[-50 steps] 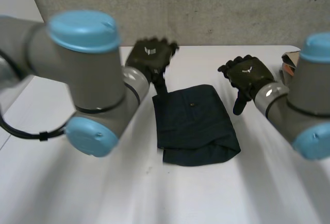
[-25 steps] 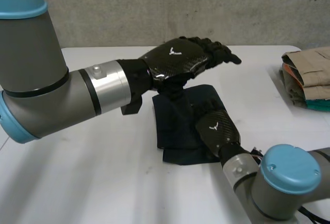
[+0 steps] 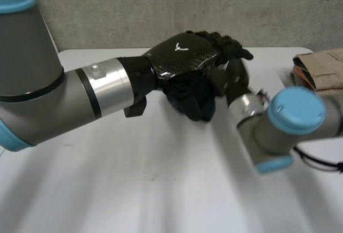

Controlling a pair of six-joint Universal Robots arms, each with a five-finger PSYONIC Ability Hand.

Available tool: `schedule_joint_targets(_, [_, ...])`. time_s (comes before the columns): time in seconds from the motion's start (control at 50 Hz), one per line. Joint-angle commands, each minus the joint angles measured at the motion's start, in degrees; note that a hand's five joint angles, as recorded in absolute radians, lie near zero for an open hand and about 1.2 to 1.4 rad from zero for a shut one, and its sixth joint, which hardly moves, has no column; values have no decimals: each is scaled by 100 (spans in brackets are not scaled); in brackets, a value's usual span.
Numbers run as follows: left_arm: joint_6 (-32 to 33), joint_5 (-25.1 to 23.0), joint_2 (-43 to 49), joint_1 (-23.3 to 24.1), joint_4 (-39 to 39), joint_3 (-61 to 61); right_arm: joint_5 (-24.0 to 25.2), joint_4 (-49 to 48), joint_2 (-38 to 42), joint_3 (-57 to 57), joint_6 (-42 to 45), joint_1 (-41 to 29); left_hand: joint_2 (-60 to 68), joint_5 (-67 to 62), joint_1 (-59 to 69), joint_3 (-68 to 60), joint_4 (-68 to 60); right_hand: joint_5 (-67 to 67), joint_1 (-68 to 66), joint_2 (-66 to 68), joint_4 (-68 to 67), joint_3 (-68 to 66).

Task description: Fold the laundry.

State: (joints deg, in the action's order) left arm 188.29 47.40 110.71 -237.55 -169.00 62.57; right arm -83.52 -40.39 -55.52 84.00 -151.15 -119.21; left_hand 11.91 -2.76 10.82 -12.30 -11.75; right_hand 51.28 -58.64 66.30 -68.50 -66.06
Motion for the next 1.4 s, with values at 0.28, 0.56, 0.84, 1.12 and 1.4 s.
schedule_joint_targets(0.28, [-1717, 771, -656, -90, -1249, -17, 950, 1657, -714, -2256, -899, 3156, -191, 276, -82, 230, 175, 1872, -2136, 1370, -1150, -1394])
schedule_joint_targets(0.56, [-1734, 779, -559, -169, -1266, 203, 2638, 2044, 682, -2309, -917, 5038, -191, 276, -82, 230, 175, 1872, -2136, 1370, -1150, -1394])
schedule_joint_targets(0.84, [-1708, 779, -401, -160, -1275, 159, 2035, 2053, 860, -2080, -503, 5136, -191, 276, -82, 230, 175, -5038, 4775, -5541, 5761, 5516])
schedule_joint_targets(1.12, [-1734, 779, -515, -90, -1266, 238, 1339, 2658, -1074, -1043, -1409, 5399, -191, 276, -82, 230, 175, -5128, 4864, -5630, 5850, 5606])
schedule_joint_targets(1.4, [-2050, 1481, -787, -99, -1284, -157, -771, 3777, -1628, -3064, -46, 5419, -191, 276, -82, 230, 175, -5128, 4864, -5630, 5850, 5606])
